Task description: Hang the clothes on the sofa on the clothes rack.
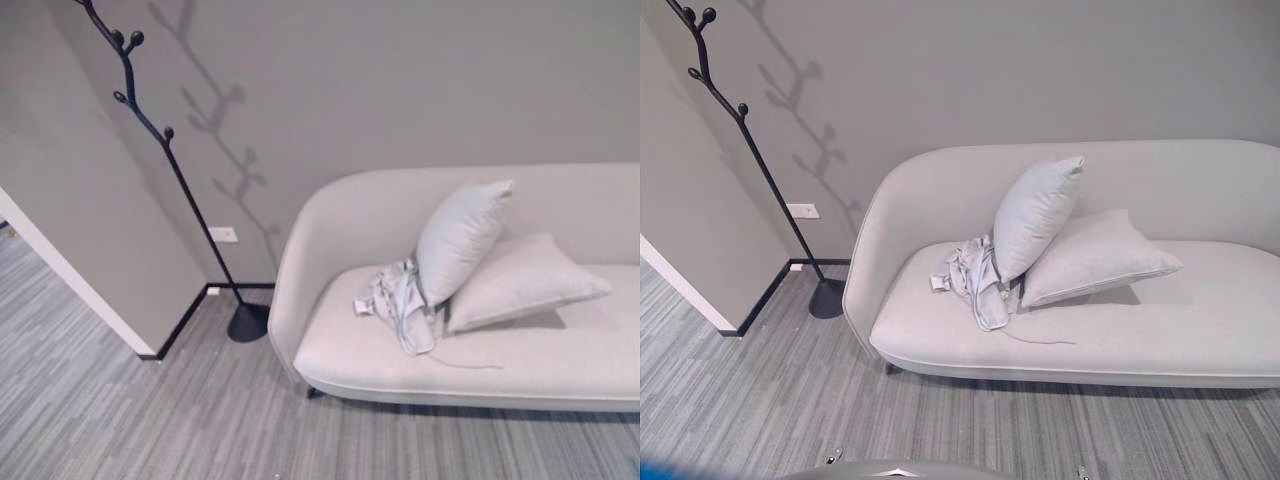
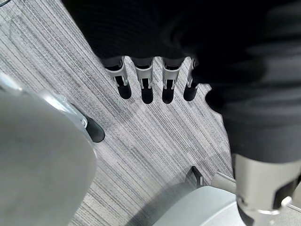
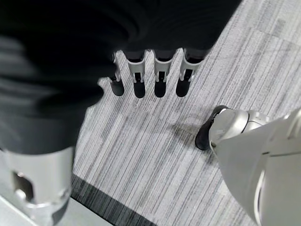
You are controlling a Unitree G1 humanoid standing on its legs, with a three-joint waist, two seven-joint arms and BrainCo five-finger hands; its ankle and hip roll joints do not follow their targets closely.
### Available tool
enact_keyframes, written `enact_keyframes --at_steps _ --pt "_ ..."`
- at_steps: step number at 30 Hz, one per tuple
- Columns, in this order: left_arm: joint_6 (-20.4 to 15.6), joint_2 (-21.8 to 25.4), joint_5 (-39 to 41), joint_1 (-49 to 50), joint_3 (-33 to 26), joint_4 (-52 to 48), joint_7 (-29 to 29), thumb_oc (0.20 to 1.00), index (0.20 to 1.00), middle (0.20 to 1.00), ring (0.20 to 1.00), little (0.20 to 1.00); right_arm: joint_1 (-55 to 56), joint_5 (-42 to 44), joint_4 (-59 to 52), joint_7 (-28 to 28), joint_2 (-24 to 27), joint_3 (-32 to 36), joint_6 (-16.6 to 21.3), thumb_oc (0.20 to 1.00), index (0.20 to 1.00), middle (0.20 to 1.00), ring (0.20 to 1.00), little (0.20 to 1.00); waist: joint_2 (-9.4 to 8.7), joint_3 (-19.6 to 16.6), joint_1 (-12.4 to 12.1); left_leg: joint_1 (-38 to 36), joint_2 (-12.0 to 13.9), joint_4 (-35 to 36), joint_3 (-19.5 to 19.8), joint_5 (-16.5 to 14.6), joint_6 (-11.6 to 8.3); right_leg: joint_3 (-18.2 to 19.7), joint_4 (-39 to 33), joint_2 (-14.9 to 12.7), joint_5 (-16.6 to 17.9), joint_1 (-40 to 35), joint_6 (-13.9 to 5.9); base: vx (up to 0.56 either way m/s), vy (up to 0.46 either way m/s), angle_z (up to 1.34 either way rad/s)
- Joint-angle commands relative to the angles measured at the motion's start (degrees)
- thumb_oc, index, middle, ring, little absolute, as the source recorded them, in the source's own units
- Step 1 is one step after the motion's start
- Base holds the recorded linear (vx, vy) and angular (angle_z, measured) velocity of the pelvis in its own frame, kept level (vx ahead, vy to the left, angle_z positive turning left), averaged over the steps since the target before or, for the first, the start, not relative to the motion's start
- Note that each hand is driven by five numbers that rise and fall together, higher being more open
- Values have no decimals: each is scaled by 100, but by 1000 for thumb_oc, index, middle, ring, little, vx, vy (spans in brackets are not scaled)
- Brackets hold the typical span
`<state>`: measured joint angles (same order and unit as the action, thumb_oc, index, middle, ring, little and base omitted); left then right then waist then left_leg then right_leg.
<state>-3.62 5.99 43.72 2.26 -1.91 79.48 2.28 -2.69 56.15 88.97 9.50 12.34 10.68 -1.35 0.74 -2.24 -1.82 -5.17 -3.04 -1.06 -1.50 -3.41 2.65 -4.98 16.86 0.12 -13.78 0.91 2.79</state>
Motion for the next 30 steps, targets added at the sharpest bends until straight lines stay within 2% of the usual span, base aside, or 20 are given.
enact_keyframes --at_steps 1,30 --pt "-74 -97 -119 -364 -143 152 -41 1000 1000 1000 1000 1000 -490 -222 747 -21 -165 127 -29 1000 1000 1000 1000 1000 -224 135 -25 -287 371 323 149 -65 -336 -45 -1989 -359 1248 -1036 -560 0 0 0" --pt "-137 -104 -291 -297 145 -57 -195 1000 1000 1000 1000 1000 -418 -498 695 -238 -127 -157 12 1000 1000 1000 1000 1000 -260 210 -69 -249 384 356 169 -39 -377 -72 -2132 -350 1307 -1036 -575 5 -3 1"
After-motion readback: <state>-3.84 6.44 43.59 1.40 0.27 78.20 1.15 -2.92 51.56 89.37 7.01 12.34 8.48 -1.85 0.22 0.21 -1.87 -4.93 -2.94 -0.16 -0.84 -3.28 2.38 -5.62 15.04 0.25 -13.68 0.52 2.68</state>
